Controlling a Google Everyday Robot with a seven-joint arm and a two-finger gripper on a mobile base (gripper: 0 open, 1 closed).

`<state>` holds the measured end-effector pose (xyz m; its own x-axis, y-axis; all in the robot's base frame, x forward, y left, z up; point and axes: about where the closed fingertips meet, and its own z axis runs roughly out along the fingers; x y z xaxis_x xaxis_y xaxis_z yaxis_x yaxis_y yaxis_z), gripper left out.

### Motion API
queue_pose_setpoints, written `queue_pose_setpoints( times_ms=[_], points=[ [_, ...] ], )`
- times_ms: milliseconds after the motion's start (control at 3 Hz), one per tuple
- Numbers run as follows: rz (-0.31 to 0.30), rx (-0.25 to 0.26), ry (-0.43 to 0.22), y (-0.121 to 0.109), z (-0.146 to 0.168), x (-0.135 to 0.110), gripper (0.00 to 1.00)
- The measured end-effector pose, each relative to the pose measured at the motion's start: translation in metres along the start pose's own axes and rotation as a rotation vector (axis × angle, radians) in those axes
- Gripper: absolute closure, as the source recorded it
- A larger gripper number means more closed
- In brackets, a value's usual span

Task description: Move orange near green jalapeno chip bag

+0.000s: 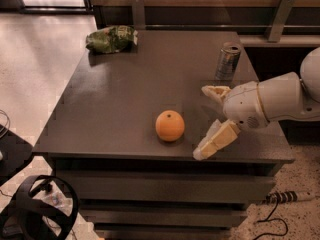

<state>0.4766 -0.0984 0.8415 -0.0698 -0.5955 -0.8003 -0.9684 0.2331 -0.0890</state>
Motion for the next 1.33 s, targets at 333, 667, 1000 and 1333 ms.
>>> queue_pose_setpoints(
  times_ms=[333,667,1000,1333],
  points=[
    [0.001,-0.033,-0.061,0.000,0.010,-0.004,0.00],
    [0.004,-0.061,-0.106,0.000,0.018,-0.007,0.00],
    [-0.010,-0.088,-0.149,0.001,0.026,-0.014,0.00],
    [-0.037,-0.113,-0.164,0.007,0.034,-0.026,0.00]
  ],
)
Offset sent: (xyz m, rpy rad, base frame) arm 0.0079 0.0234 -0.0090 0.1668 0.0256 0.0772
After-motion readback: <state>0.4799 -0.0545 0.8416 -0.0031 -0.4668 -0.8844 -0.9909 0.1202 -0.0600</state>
